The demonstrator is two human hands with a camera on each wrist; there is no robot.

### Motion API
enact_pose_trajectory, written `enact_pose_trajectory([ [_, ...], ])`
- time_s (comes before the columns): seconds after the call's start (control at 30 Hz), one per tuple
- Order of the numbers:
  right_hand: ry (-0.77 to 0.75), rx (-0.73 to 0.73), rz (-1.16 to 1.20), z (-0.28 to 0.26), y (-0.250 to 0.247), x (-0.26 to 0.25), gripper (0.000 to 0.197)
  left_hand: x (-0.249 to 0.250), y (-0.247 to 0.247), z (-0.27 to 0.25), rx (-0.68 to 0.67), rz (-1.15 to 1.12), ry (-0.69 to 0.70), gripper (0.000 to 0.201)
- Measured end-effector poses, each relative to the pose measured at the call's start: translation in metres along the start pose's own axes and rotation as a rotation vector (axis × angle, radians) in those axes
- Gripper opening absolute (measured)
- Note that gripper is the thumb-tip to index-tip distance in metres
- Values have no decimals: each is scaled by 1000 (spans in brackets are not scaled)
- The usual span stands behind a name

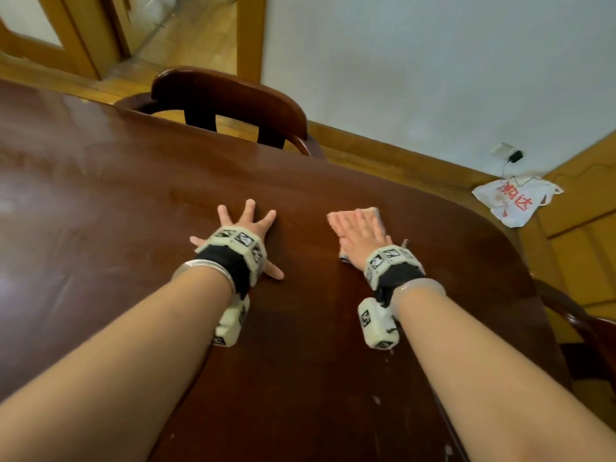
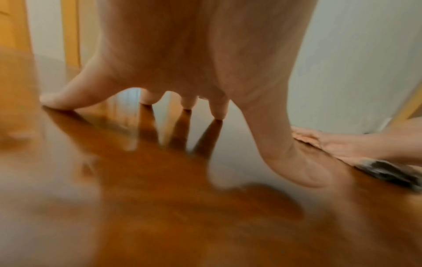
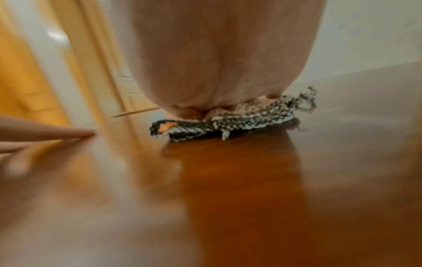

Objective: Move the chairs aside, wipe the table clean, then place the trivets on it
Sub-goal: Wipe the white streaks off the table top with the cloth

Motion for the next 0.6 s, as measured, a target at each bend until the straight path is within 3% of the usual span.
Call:
enact_pose_trajectory([
  [0.07,113,13,45,17,-3,16,58,18,13,-5,-3,-38,12,137],
  [0.13,128,21,61,24,-4,-1,61,27,19,-9,5,-46,-7,138],
  [0.23,-52,17,-52,4,5,-37,60,29,20,-6,7,-51,-31,140],
  [0.37,-218,35,-156,-15,5,-18,58,28,21,-7,19,-29,-31,141],
  [0.6,62,35,57,-6,1,59,56,30,21,-8,48,-10,-33,139],
])
Point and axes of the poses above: each hand's wrist, its own z-axis towards the middle knuckle, its own y-axis out of the palm, x = y × z, the point moved 1 cm from there along z, towards the middle knuckle, and after that the axes turned 4 degrees about -x, right-handed, at the moved point
